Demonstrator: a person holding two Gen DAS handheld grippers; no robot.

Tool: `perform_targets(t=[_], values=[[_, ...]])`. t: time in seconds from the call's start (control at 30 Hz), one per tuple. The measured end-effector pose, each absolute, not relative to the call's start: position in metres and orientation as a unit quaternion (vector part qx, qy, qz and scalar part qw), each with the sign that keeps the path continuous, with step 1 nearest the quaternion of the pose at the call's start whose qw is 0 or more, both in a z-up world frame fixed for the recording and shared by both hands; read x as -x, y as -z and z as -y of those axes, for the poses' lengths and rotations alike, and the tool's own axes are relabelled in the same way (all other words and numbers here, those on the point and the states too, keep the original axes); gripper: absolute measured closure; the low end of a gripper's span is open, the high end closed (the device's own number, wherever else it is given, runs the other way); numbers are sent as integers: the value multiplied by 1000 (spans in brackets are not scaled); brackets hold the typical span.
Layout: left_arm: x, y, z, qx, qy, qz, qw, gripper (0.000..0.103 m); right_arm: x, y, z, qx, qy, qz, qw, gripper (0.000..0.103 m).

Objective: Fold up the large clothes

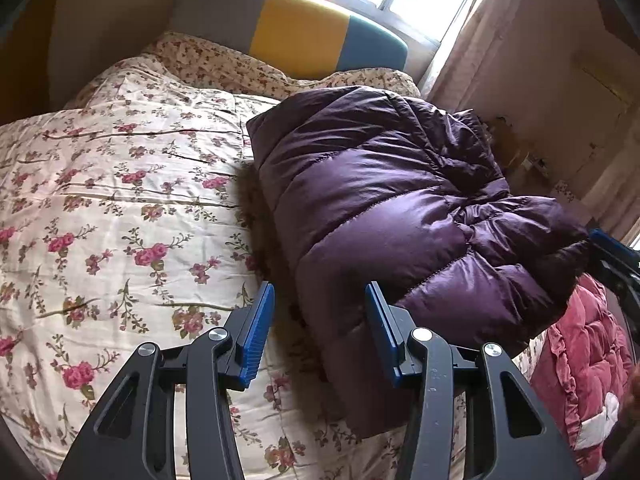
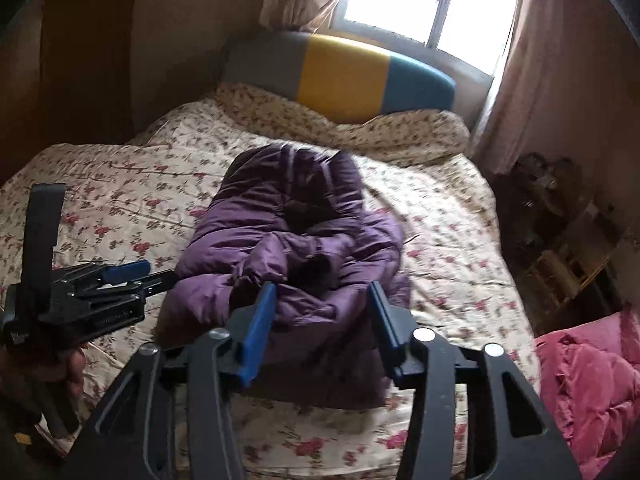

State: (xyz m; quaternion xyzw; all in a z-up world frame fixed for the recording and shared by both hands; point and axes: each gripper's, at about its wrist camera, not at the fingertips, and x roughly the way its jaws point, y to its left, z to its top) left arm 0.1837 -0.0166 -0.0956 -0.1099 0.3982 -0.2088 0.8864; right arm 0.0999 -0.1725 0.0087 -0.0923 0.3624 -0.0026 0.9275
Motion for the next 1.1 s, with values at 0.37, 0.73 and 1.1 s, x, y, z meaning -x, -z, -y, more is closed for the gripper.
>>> perform_targets(t=[0.37, 0.73, 1.1], values=[[-185, 100, 20, 105, 226, -404, 880, 62, -91, -11, 170, 74, -30, -371, 925, 51], [-184, 100, 24, 108, 252, -405, 872, 62, -114, 52, 181, 84, -1, -446, 891, 94], [-188, 110, 52, 89, 285, -417, 859, 62, -115, 111, 209, 51, 33, -488, 871, 96]])
